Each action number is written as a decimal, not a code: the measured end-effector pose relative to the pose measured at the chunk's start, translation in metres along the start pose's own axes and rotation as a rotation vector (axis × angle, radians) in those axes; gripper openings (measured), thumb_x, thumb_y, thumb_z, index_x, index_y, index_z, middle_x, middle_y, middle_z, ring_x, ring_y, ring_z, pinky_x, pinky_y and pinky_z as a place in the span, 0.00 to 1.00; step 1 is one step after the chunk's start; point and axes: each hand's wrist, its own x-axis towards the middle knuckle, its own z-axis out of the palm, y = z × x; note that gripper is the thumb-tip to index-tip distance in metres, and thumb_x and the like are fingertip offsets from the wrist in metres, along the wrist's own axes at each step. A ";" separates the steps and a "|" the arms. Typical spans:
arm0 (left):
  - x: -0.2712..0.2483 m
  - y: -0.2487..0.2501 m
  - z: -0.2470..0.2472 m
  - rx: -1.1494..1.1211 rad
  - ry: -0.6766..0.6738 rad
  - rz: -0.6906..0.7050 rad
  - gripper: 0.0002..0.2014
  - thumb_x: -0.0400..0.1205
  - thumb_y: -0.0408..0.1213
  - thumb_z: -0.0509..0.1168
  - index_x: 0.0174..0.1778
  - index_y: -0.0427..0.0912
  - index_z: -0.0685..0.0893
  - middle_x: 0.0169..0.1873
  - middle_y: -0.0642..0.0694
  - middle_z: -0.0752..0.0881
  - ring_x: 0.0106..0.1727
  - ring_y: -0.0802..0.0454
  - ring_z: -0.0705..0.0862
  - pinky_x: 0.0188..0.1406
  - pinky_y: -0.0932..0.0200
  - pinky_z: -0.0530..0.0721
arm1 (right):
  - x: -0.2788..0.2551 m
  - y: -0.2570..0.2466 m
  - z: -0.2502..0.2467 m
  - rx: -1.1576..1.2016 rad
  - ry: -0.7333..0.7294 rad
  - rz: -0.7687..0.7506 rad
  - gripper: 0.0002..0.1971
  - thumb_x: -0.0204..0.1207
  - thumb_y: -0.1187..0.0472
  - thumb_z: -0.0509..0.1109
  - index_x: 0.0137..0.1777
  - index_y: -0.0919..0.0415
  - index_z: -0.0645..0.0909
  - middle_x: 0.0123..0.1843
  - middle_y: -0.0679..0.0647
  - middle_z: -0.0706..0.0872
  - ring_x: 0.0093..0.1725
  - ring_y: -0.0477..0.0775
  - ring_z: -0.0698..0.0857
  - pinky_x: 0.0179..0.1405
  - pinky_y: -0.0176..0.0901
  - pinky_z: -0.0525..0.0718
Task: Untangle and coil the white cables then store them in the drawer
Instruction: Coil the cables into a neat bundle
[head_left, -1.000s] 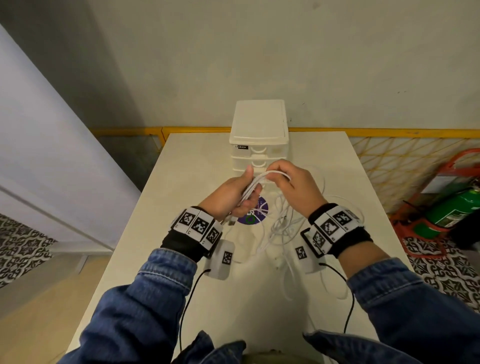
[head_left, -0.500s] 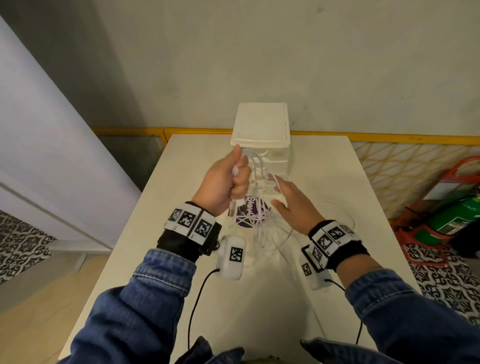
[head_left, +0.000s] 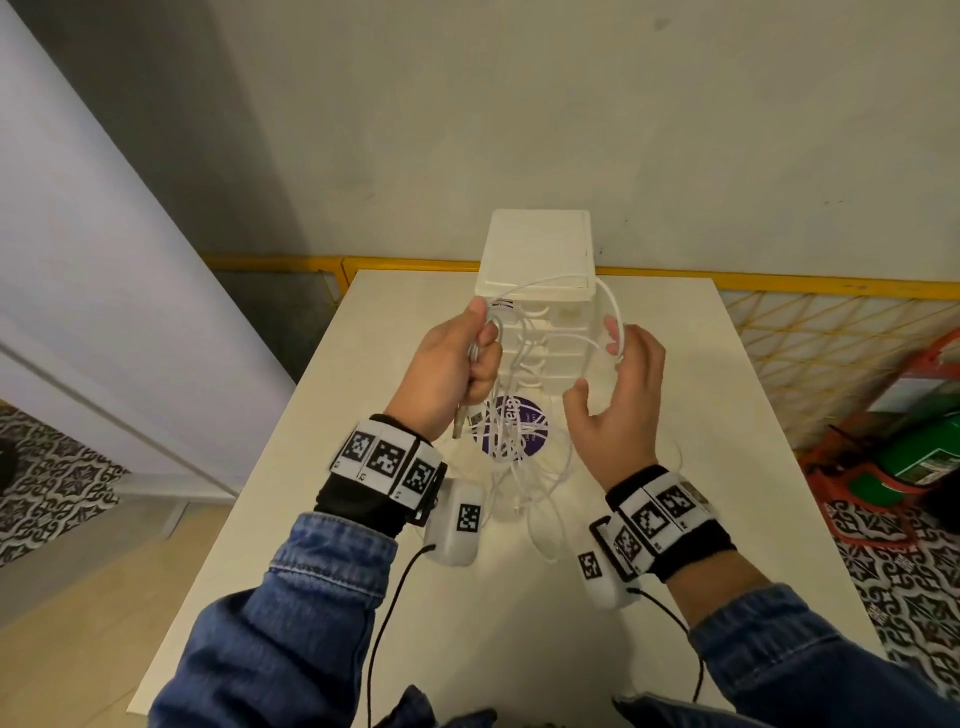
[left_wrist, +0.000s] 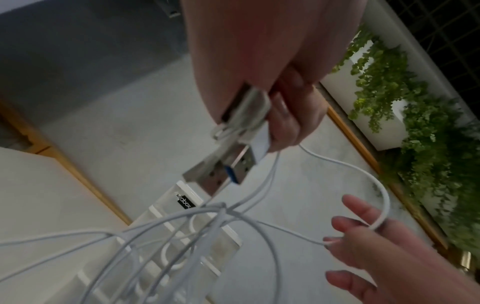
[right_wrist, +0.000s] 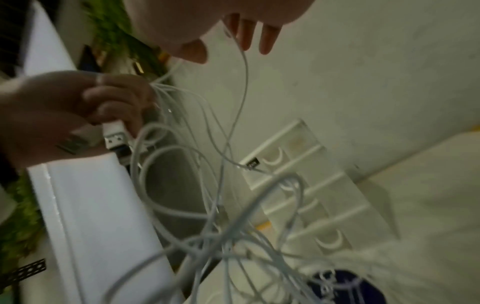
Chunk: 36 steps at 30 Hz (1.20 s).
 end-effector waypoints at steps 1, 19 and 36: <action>-0.001 0.000 0.000 0.003 0.015 -0.002 0.20 0.88 0.48 0.46 0.31 0.47 0.68 0.19 0.53 0.63 0.17 0.58 0.56 0.18 0.63 0.52 | 0.004 -0.005 0.000 -0.097 -0.024 0.041 0.33 0.67 0.66 0.66 0.74 0.66 0.64 0.66 0.65 0.72 0.64 0.57 0.73 0.66 0.44 0.73; -0.003 0.008 -0.006 0.072 0.129 -0.002 0.20 0.88 0.49 0.48 0.31 0.49 0.69 0.19 0.54 0.64 0.18 0.57 0.59 0.14 0.65 0.58 | -0.007 0.004 0.027 -0.189 -0.781 0.349 0.17 0.82 0.54 0.55 0.37 0.63 0.77 0.36 0.61 0.84 0.38 0.63 0.82 0.40 0.50 0.77; -0.001 0.007 -0.070 0.018 0.482 -0.115 0.19 0.87 0.47 0.49 0.29 0.49 0.68 0.15 0.54 0.67 0.13 0.58 0.61 0.11 0.69 0.56 | -0.010 0.086 -0.026 -0.465 -0.405 0.699 0.30 0.75 0.68 0.60 0.78 0.66 0.59 0.79 0.66 0.62 0.78 0.66 0.62 0.77 0.56 0.62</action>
